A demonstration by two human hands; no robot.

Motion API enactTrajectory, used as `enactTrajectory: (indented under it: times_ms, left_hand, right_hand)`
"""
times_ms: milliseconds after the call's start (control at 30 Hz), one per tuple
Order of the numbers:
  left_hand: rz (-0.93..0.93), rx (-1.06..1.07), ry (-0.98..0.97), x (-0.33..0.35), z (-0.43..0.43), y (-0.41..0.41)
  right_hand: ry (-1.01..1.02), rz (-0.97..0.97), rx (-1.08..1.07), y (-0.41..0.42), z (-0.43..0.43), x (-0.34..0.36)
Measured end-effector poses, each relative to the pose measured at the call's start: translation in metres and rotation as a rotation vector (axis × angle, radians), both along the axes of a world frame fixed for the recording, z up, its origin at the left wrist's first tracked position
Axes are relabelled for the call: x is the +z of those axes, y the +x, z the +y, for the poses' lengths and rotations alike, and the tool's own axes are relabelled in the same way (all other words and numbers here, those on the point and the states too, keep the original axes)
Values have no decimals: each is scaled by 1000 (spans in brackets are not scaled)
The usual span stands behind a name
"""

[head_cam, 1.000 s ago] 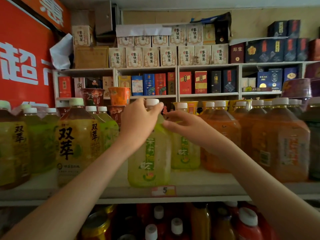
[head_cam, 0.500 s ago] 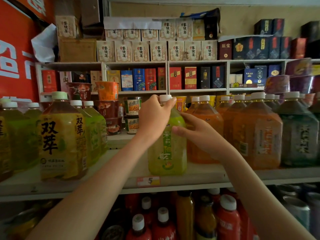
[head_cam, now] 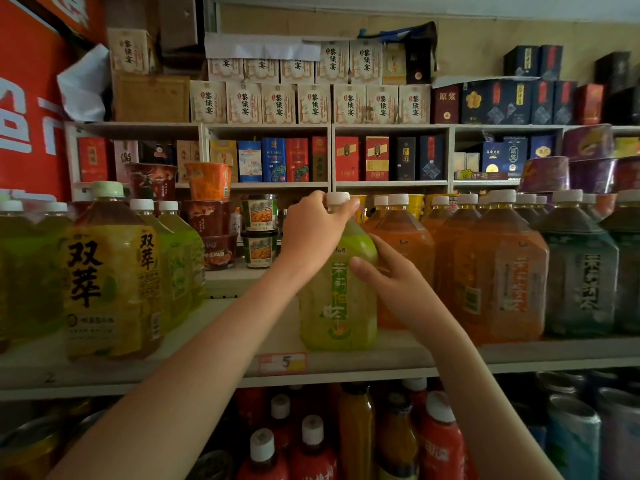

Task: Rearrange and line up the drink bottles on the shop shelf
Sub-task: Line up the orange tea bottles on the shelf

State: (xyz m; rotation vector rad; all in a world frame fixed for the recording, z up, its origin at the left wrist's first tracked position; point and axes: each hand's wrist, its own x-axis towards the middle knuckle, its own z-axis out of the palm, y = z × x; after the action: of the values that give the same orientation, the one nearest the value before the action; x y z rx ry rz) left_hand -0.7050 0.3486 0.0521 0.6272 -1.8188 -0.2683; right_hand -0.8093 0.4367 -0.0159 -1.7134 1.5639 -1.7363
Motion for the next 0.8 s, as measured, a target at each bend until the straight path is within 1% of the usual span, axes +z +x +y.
enactTrajectory:
  times_ms: [167,300,367,467,533,600,633,700,800]
  left_hand:
    - [-84,-119,100,-17,0,20]
    - [-96,-123,127,-46,8,45]
    - [-107,-104,162,-64,9,60]
    - [-82,-12,195,-88,10,89]
    - [-17,40,194,-100,11,111]
    - [78,94,216,-110,11,139]
    - [122,129,223,-113,11,152]
    - [200,225,213,-116,9,174]
    - [284,359,190,-119,6,200]
  right_hand:
    - [69,27,-87,6,1,-12]
    - [94,9,-157,13,11,-13]
    - [22,12,-292,25,14,-19]
    - [-189,16,-460,64,15,-31]
    - [-337,48,-526,90,13,-39]
    - [-426,105,-552,114,5,-46]
    - [-450,123,-534,125,0,-49]
    - [-428,123,-401,146,-12,-52]
    - [-199,136,-128,179,-34,-54]
